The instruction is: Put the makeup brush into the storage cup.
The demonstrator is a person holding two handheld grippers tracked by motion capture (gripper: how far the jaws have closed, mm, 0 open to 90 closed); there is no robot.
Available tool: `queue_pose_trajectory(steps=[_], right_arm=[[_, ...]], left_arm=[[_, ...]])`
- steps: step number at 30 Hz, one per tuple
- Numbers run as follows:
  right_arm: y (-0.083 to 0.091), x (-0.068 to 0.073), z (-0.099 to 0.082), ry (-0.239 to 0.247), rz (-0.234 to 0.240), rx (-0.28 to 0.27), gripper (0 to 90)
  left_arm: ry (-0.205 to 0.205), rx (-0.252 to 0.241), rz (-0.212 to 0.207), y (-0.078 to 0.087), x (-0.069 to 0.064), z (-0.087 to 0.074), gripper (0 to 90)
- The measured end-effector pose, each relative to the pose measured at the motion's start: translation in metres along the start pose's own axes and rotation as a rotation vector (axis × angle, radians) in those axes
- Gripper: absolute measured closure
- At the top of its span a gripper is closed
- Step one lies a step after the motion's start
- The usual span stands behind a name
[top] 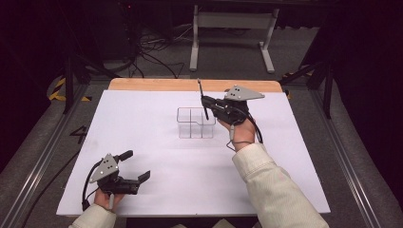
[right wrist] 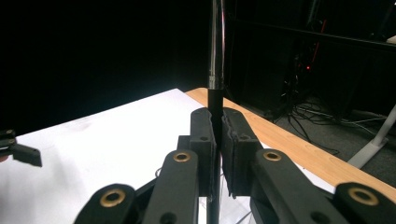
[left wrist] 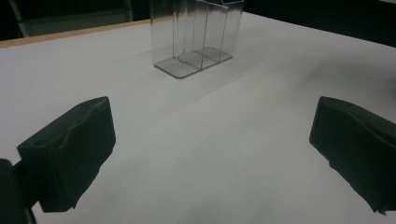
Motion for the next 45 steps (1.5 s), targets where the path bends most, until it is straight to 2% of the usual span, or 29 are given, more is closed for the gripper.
queue_pose_trajectory(steps=[6, 11, 24, 38, 45], right_arm=[[-0.009, 0.001, 0.0, -0.013, -0.007, 0.001, 84.1], [-0.019, -0.002, -0.001, -0.032, -0.028, 0.0, 84.1], [-0.036, -0.005, -0.006, -0.078, -0.054, 0.004, 84.1], [-0.045, -0.005, -0.021, -0.095, -0.042, 0.043, 84.1], [-0.049, -0.006, -0.034, -0.119, -0.037, 0.066, 84.0]], left_arm=[[-0.008, -0.001, 0.002, 0.0, 0.001, 0.0, 0.9], [0.005, -0.006, -0.003, 0.0, 0.0, 0.0, 0.9], [0.004, -0.008, -0.011, 0.0, 0.001, 0.001, 1.0], [0.007, -0.008, -0.011, 0.0, 0.001, 0.001, 1.0], [0.007, -0.008, -0.015, 0.0, 0.001, 0.0, 1.0]])
Point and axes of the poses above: each handheld gripper's, and its own axes: y roughly backward along the jaws, z roughly out of its top, x roughly to its left, the point moved 2 cm from there along -y, roughly forward along the jaws, and after that the axes turned 7 degrees about -z, right-handed, at the moved point
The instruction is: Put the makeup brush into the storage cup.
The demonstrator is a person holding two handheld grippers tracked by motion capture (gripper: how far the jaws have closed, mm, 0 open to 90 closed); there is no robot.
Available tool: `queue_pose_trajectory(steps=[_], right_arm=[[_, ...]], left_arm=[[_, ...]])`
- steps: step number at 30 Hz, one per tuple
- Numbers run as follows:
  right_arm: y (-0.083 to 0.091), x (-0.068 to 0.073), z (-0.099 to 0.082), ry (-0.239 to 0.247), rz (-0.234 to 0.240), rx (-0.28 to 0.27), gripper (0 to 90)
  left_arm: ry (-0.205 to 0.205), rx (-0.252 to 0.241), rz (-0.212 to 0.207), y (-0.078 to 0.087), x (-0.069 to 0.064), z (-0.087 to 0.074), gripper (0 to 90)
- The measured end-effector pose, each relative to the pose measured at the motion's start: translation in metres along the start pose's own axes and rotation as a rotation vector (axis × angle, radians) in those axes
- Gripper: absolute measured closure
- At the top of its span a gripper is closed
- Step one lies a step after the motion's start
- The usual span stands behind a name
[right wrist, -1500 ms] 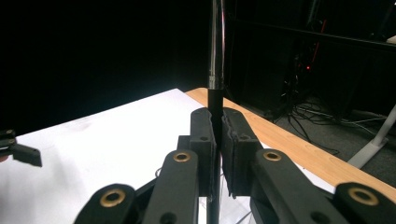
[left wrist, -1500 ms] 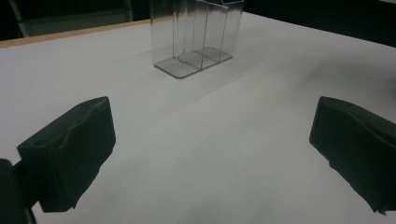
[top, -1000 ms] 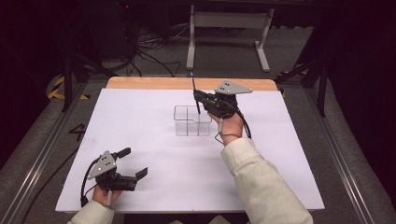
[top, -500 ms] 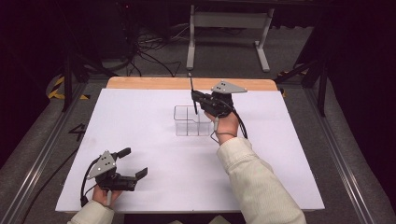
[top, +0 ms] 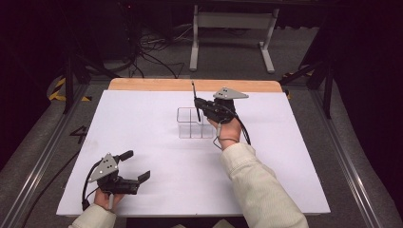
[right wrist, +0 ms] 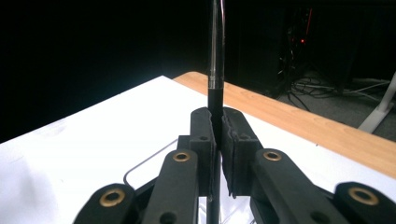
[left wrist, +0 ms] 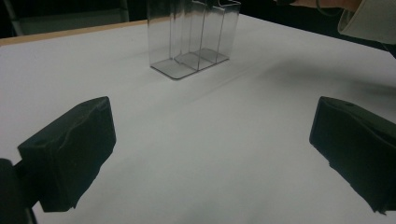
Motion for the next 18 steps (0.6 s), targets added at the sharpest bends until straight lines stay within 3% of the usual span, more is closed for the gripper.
queue_pose_trajectory(steps=[18], right_arm=[[-0.004, -0.002, -0.014, -0.017, 0.005, 0.038, 83.5]], left_arm=[[-0.001, 0.002, 0.0, 0.0, 0.0, 0.0, 1.0]])
Point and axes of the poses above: each handheld gripper's, and its own axes: y roughly backward along the jaws, z roughly out of its top, x roughly to its left, the point moved 2 cm from there along -y, roughly forward along the jaws, and after that the axes turned 7 degrees about -z, right-handed, at the moved point
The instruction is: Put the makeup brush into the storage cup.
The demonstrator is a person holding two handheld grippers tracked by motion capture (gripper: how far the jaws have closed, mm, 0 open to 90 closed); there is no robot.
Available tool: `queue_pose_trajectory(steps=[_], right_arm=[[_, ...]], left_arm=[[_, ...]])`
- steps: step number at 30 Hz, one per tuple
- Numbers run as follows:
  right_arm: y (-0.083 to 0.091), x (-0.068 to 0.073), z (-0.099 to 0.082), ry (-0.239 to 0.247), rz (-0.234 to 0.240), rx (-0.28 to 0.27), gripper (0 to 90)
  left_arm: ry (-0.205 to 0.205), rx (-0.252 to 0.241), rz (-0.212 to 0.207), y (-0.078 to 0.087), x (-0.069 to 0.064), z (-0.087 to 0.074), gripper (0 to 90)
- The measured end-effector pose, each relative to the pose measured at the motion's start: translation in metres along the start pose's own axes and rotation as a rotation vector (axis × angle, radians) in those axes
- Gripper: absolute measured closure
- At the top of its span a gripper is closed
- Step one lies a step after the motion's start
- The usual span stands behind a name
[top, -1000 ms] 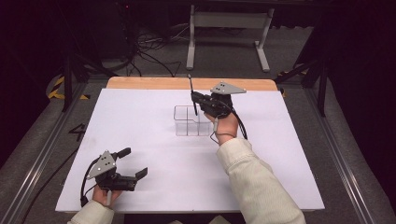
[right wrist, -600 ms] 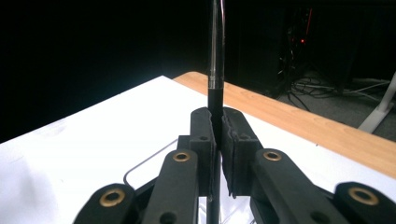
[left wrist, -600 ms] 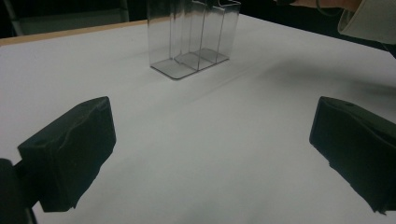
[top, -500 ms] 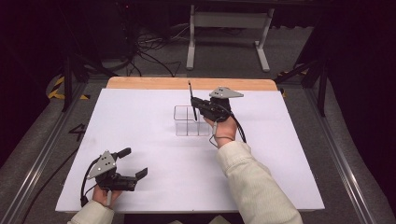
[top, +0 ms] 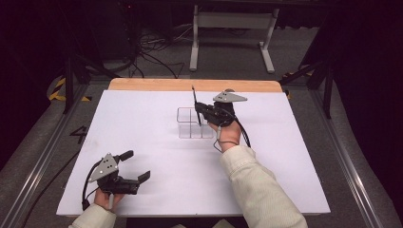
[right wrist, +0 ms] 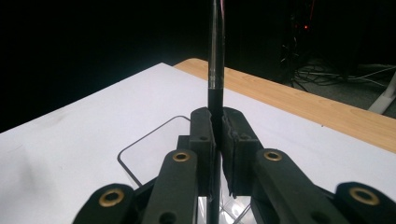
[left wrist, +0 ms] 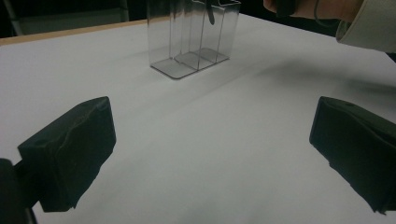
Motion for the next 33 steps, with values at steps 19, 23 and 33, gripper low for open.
queue_pose_trajectory(steps=[19, 23, 33], right_arm=[[0.028, -0.005, 0.008, 0.012, 0.022, -0.002, 12.4], [0.042, -0.004, 0.01, 0.024, 0.042, -0.003, 4.2], [0.083, -0.011, 0.005, 0.036, 0.085, -0.029, 0.6]], left_arm=[[0.002, 0.0, 0.005, 0.0, 0.0, 0.0, 1.0], [-0.004, -0.001, 0.01, 0.001, 0.001, 0.0, 1.0], [-0.023, -0.005, 0.011, 0.005, -0.001, 0.004, 1.1]])
Point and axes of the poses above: each handheld gripper's, and its own axes: y roughly backward along the jaws, z roughly out of its top, x roughly to its left, the point moved 2 cm from there along -y, roughly forward along the jaws, and after that the axes turned 7 degrees about -z, right-handed, at the moved point
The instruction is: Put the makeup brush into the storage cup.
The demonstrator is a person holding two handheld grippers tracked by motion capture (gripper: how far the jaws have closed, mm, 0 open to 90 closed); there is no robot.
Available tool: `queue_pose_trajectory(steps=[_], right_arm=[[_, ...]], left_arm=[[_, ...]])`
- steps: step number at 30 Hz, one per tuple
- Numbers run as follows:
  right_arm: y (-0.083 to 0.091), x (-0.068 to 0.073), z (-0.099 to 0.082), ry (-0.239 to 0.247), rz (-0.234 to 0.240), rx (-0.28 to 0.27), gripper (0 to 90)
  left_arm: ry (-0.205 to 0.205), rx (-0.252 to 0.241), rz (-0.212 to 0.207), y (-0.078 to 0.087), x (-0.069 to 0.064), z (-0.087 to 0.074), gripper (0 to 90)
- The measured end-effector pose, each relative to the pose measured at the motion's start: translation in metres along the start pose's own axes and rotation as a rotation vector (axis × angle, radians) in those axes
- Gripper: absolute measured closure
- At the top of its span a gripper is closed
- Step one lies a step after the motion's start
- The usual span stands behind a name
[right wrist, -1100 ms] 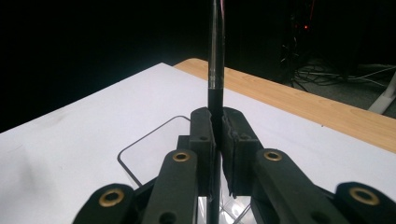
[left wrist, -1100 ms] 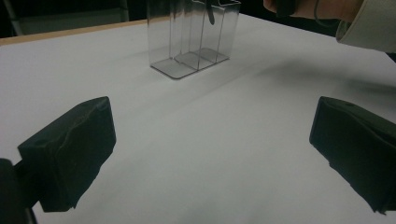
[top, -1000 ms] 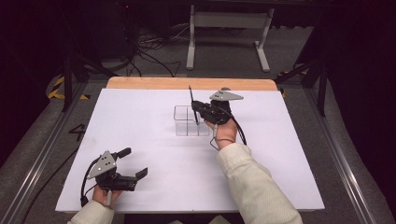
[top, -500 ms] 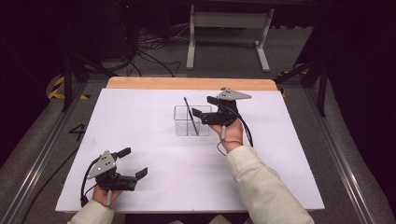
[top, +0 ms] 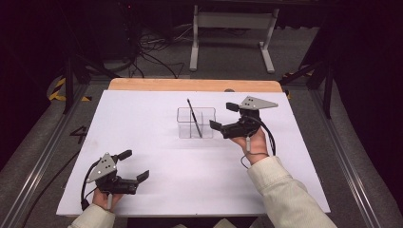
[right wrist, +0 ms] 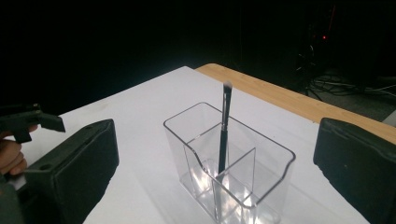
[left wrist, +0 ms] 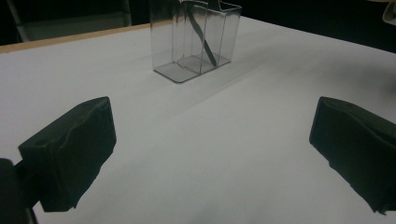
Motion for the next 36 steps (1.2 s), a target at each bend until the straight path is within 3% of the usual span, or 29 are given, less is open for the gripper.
queue_pose_trajectory(steps=[5, 14, 19, 25, 30, 36], right_arm=[[0.017, 0.0, -0.005, 0.057, -0.018, 0.025, 0.7], [0.047, -0.007, -0.019, 0.064, -0.018, 0.007, 0.6], [0.061, -0.005, -0.03, 0.08, -0.017, -0.012, 0.5], [0.071, -0.003, -0.038, 0.091, -0.002, -0.036, 0.4], [0.08, -0.001, -0.047, 0.102, 0.005, -0.057, 0.4], [0.087, 0.0, -0.062, 0.106, 0.005, -0.068, 0.3]], left_arm=[[-0.003, 0.002, 0.005, 0.004, 0.0, 0.0, 1.2], [-0.014, 0.008, -0.005, 0.007, 0.001, 0.002, 1.7], [-0.01, -0.017, -0.002, 0.008, 0.002, 0.004, 1.3], [-0.031, -0.011, -0.032, 0.009, 0.0, 0.003, 0.2], [-0.009, -0.028, -0.082, 0.012, 0.001, 0.003, 0.2], [-0.019, -0.023, -0.089, 0.013, 0.001, 0.003, 0.1]])
Point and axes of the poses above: each handheld gripper's, and its own axes: y roughly backward along the jaws, z roughly out of its top, x roughly to its left, the point moved 2 cm from there along -y, roughly forward along the jaws, and after that the axes turned 7 degrees about -z, right-handed, at the moved point
